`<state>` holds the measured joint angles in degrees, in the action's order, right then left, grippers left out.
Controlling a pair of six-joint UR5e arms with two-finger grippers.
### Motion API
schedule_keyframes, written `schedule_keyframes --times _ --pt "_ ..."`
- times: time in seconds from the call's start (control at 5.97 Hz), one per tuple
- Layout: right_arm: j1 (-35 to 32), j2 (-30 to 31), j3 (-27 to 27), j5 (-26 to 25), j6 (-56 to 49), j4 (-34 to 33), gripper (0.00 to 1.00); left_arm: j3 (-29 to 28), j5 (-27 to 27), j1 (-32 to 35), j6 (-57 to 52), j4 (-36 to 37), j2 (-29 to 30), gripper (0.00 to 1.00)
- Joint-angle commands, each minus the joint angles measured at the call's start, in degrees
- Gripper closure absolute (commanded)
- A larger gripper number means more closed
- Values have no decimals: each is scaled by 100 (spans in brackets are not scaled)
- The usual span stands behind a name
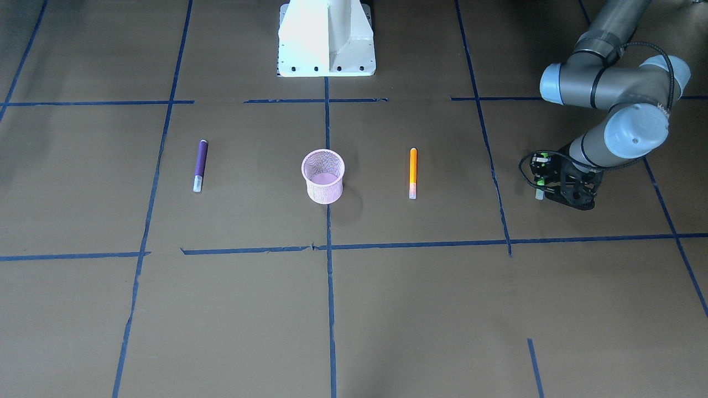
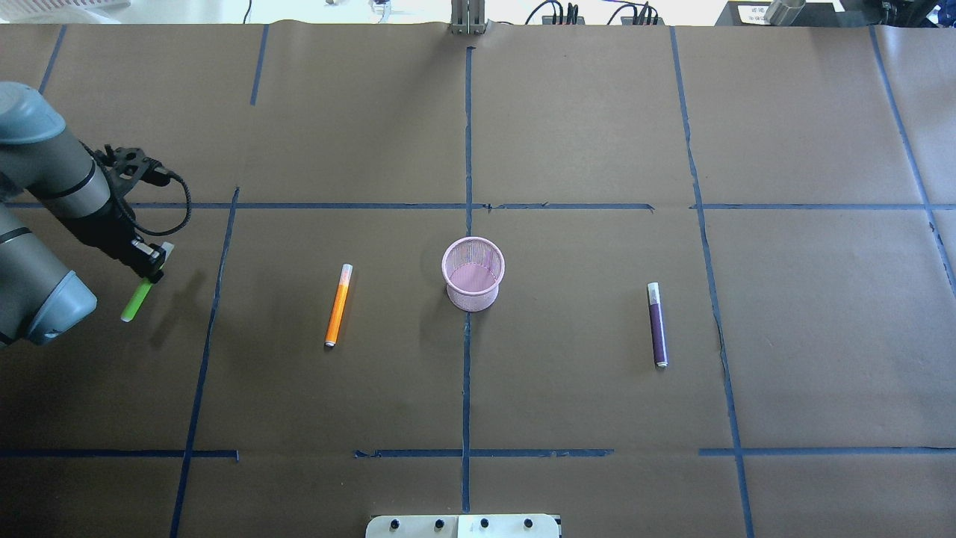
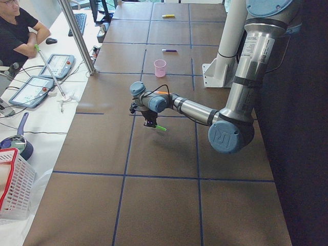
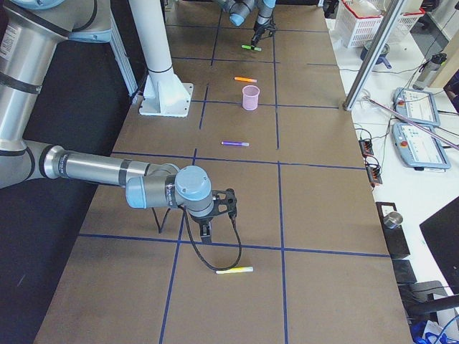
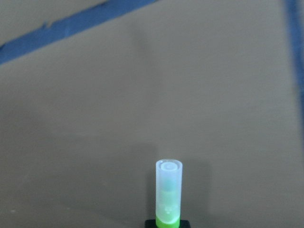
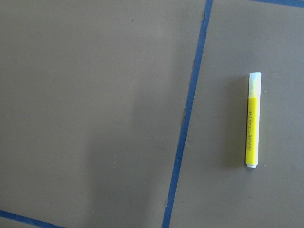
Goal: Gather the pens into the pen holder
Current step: 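Lift the green highlighter with the left gripper and carry it over the pink cup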
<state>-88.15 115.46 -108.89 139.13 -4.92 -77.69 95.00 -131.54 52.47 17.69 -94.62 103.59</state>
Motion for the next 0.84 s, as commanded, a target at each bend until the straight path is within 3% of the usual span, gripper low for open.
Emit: schedule_keyframes --times 0.0,0.33,0.5,0.67 --pt "0 -6 0 0 -9 8 0 693 14 0 389 -12 596 100" --pt "0 -6 0 61 -9 8 0 1702 670 -436 1811 5 1406 100" --pt "0 -6 0 70 0 17 0 1775 1761 -996 2069 -143 1731 100" --pt "0 -6 9 88 17 165 0 1759 2346 -1419 2472 -814 1795 100"
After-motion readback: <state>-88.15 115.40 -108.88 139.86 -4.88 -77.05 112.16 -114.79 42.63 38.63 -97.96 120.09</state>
